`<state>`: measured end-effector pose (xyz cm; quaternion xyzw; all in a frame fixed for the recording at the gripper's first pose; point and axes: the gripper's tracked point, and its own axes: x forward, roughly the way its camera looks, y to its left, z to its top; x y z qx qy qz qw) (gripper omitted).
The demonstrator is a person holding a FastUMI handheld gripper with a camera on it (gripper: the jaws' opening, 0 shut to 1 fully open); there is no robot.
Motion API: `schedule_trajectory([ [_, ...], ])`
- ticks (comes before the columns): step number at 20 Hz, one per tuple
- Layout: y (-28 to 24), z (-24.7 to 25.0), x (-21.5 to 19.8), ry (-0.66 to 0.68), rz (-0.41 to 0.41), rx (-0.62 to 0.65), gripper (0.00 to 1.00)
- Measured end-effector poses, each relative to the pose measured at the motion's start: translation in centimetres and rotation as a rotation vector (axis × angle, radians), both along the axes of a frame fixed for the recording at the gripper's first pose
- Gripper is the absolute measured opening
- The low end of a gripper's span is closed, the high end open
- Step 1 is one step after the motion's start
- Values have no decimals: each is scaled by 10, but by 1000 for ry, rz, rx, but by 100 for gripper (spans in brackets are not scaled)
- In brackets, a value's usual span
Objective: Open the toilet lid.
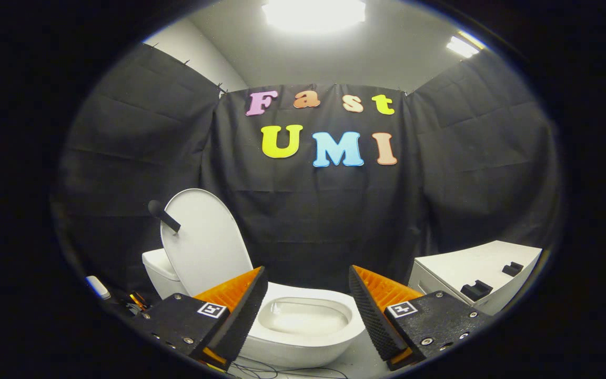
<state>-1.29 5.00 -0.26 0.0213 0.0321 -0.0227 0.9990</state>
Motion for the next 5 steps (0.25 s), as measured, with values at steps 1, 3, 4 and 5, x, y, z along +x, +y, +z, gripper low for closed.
schedule_trajectory([
  [1,1,-1,0,1,2,-3,95],
  [3,2,-1,1,0,10,-5,95],
  [4,4,-1,1,0,15,-5,95],
  [5,5,0,2,-1,16,-5,95],
])
